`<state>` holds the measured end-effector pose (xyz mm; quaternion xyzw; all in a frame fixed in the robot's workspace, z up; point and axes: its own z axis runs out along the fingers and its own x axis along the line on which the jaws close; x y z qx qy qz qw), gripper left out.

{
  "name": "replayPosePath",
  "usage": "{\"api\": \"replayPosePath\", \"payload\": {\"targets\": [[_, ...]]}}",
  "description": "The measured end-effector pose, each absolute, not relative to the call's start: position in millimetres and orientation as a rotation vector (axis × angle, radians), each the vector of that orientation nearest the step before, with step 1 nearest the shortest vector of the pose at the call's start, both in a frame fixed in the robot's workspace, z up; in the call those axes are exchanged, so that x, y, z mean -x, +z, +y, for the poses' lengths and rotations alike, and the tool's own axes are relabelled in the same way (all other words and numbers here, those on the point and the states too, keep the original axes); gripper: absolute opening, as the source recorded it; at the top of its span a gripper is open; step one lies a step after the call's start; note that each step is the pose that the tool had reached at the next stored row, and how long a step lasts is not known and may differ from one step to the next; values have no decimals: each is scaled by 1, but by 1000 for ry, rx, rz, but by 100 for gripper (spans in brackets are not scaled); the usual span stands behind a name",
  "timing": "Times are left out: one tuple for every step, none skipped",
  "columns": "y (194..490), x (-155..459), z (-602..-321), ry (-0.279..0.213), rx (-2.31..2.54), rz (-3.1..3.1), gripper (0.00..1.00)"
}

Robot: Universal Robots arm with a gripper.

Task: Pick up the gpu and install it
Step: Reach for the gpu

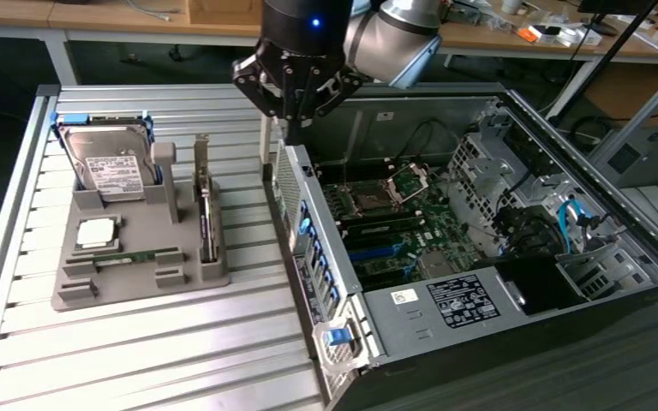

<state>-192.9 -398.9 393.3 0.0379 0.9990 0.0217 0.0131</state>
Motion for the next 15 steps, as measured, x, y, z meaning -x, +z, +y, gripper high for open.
{"api": "replayPosePath", "payload": {"targets": [[393, 193, -399, 68, -118, 3112, 11], [393, 194, -399, 68, -118, 3112, 11], [393, 194, -399, 68, -118, 3112, 11], [393, 195, -399, 68, -118, 3112, 11], [393, 195, -399, 68, -118, 3112, 11], [393, 196, -399, 68, -118, 3112, 11], [393, 196, -399, 68, -118, 3112, 11], [393, 197, -399, 68, -118, 3112, 11], [393, 197, -399, 68, -118, 3112, 11], [393, 198, -399, 68, -118, 3112, 11], [393, 199, -399, 68, -118, 3112, 11], [393, 200, -399, 68, -118, 3112, 11], [393, 200, -399, 68, -118, 3112, 11], [393, 201, -399, 68, -118, 3112, 11], [393, 201, -399, 68, -118, 3112, 11]]}}
